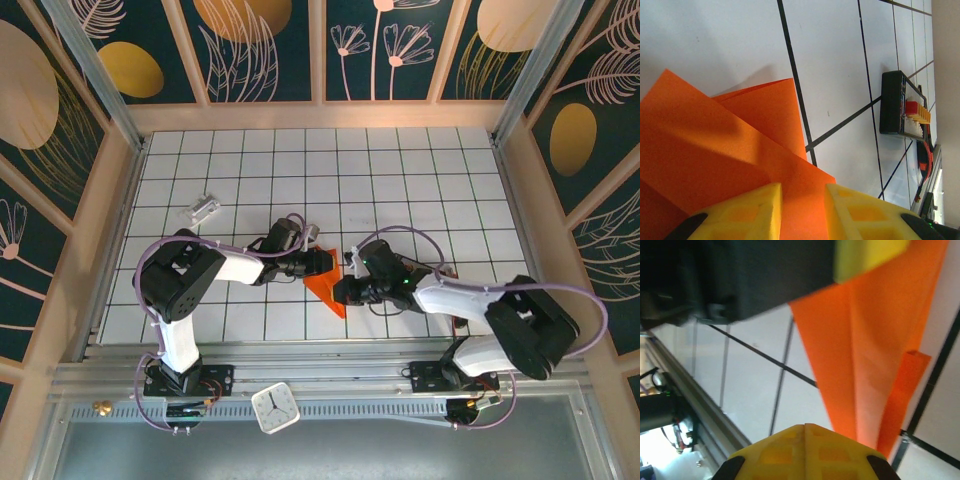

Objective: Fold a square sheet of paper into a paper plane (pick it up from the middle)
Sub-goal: Fourth fold the wing at the center of the table.

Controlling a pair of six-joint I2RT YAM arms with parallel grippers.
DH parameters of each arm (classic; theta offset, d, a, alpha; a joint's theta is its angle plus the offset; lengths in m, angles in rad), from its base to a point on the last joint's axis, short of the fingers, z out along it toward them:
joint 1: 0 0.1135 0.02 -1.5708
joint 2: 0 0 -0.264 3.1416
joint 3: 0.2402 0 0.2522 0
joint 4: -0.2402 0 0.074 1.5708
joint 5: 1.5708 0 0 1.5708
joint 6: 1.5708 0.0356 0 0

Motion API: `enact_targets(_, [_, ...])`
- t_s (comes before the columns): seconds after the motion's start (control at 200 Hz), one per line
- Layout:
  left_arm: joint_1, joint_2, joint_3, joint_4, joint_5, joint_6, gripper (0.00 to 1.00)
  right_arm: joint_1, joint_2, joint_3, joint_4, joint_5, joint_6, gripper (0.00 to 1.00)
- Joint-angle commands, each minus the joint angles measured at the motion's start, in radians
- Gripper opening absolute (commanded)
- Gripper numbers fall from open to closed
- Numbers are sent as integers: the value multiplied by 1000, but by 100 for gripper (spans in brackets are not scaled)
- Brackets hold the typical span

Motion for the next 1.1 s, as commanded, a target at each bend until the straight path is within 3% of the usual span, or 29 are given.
enact_targets(0.0, [15, 68, -38, -143, -97, 33, 30, -6, 46, 4, 28, -17, -31, 0])
enact_targets(0.525, [15, 36, 7, -163, -92, 30, 32, -23, 91, -158, 83, 14, -18, 0])
enact_targets(0.871, [-2, -196, 1, -176, -73, -76, 39, -23, 83, -203, 86, 41, 14, 0])
enact_targets(0.971, [-34, -234, -52, -136, -62, -140, 34, -23, 90, -199, 85, 43, 15, 0])
enact_targets(1.091, [-71, -248, -105, -99, -45, -213, 16, -23, 83, -196, 79, 48, 13, 0])
